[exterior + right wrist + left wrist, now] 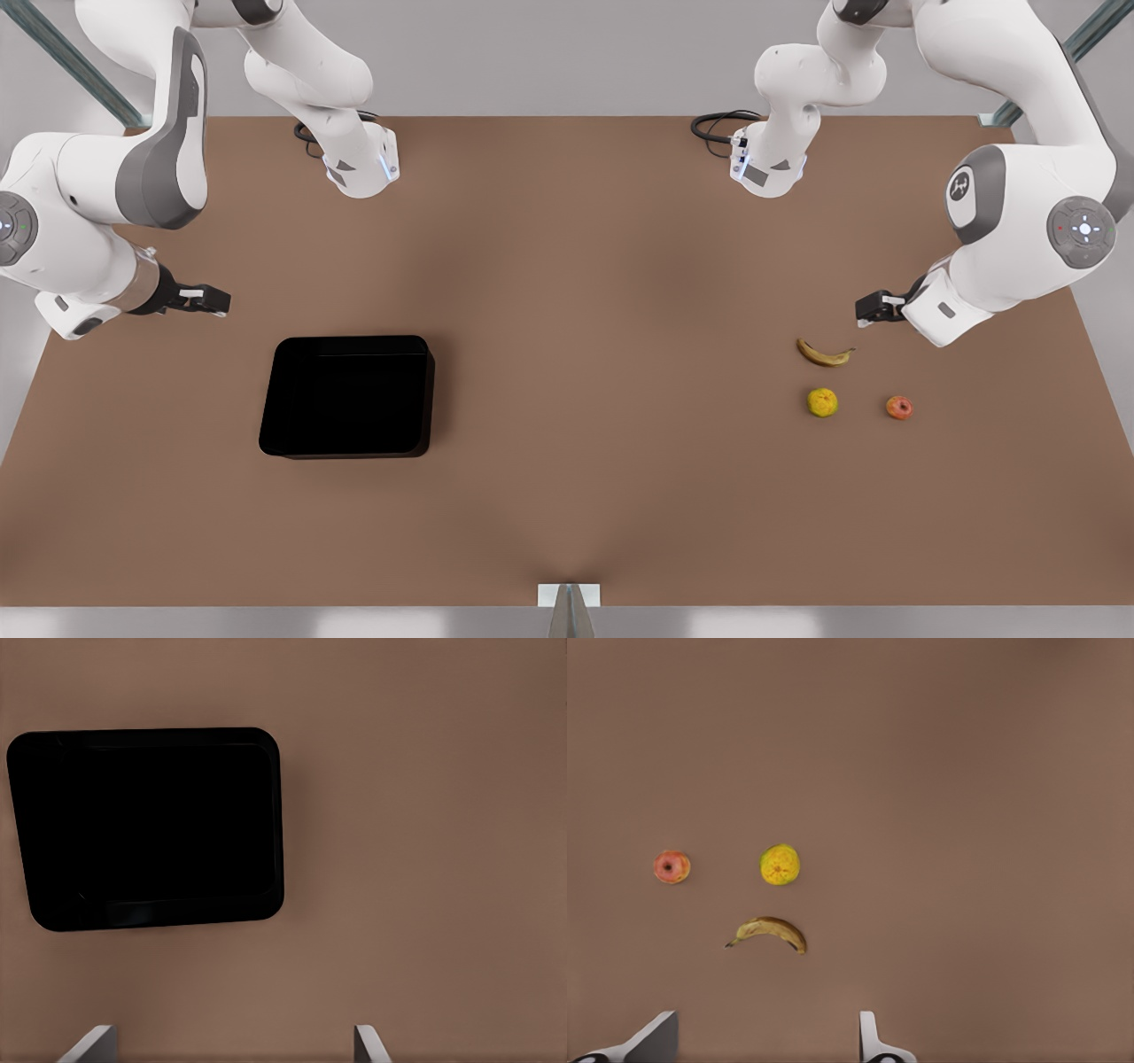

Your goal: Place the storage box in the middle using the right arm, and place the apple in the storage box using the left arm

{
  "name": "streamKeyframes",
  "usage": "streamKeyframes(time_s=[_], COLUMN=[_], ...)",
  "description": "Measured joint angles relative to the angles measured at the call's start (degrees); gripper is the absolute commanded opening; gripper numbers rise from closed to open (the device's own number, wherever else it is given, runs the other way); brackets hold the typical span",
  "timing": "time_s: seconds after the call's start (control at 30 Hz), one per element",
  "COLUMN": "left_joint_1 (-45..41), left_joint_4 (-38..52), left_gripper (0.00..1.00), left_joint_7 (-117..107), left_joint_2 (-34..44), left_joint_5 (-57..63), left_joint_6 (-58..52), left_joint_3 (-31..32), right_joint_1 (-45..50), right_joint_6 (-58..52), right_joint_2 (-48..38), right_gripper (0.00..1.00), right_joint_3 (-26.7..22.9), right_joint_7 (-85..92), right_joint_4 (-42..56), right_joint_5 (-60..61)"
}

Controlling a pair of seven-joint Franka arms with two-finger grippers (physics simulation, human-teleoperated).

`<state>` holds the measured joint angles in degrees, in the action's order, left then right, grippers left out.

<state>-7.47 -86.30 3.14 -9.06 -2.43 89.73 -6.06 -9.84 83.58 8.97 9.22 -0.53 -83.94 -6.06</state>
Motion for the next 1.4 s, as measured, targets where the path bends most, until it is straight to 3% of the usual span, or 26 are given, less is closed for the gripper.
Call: streamKeyframes(time_s=[0.13, 0.17, 0.27, 0.37, 0.67, 0.8, 0.83, 0.87, 0.9, 0.93, 0.97, 1.17, 1.23, 1.4], left_joint_1=[-0.3, -0.8, 9.6, 13.7, 23.0, 24.0, 24.0, 24.0, 24.0, 24.1, 25.0, 26.3, 26.6, 27.0], left_joint_4=[0.4, 0.7, 1.2, 0.7, -2.0, -1.4, -1.2, -0.9, -1.0, -1.0, -0.8, 0.2, 1.0, 2.1], left_gripper=[1.00, 1.00, 1.00, 1.00, 1.00, 1.00, 1.00, 1.00, 1.00, 1.00, 1.00, 1.00, 1.00, 1.00], left_joint_7=[-0.2, -0.1, -2.5, -30.1, -39.9, -39.9, -39.8, -40.1, -40.2, -40.2, -40.2, -41.1, -41.0, -40.7], left_joint_2=[-0.5, -2.0, -9.9, -16.5, -35.3, -39.1, -40.2, -41.2, -41.5, -42.4, -43.1, -47.3, -47.5, -48.6], left_joint_5=[-0.1, -0.7, -8.9, -21.8, -61.1, -69.5, -70.5, -71.2, -71.7, -71.9, -72.1, -73.5, -74.4, -75.9], left_joint_6=[0.3, 1.1, 1.8, 1.7, -0.4, -0.4, -0.5, -0.6, -0.7, -1.0, -1.0, -1.5, -1.5, -0.4], left_joint_3=[-0.4, -3.2, -12.7, -13.2, -14.4, -14.5, -14.4, -14.4, -14.4, -14.3, -14.3, -14.4, -14.4, -14.4], right_joint_1=[0.1, 0.2, -0.1, 0.2, 0.2, 0.2, 0.2, 0.2, 0.2, 0.2, 0.1, 0.0, 0.1, 0.1], right_joint_6=[0.7, 3.5, 25.5, 37.8, 43.2, 43.2, 43.2, 43.1, 43.0, 42.6, 42.5, 41.9, 41.8, 41.6], right_joint_2=[2.0, 4.4, 6.2, 6.7, 17.8, 19.5, 19.6, 19.6, 19.6, 19.6, 19.6, 20.3, 20.3, 20.3], right_gripper=[1.00, 1.00, 1.00, 1.00, 1.00, 1.00, 0.97, 0.83, 0.57, 0.41, 0.34, 0.30, 0.23, 0.21], right_joint_3=[0.0, 0.0, -1.1, -3.1, -4.6, -4.6, -4.6, -4.6, -4.6, -4.6, -4.6, -5.2, -5.3, -5.3], right_joint_7=[-0.7, -0.8, -0.9, -0.8, -0.6, -0.6, -0.5, -0.3, 0.2, 0.3, 0.3, 0.3, 0.4, 0.4], right_joint_4=[-0.2, -2.4, -19.7, -28.7, -27.8, -27.7, -27.7, -27.6, -27.7, -27.6, -27.6, -27.5, -27.5, -27.4], right_joint_5=[-0.3, -1.4, -1.3, -1.1, -1.0, -1.0, -1.0, -1.0, -1.1, -1.1, -1.1, -1.4, -1.4, -1.4])
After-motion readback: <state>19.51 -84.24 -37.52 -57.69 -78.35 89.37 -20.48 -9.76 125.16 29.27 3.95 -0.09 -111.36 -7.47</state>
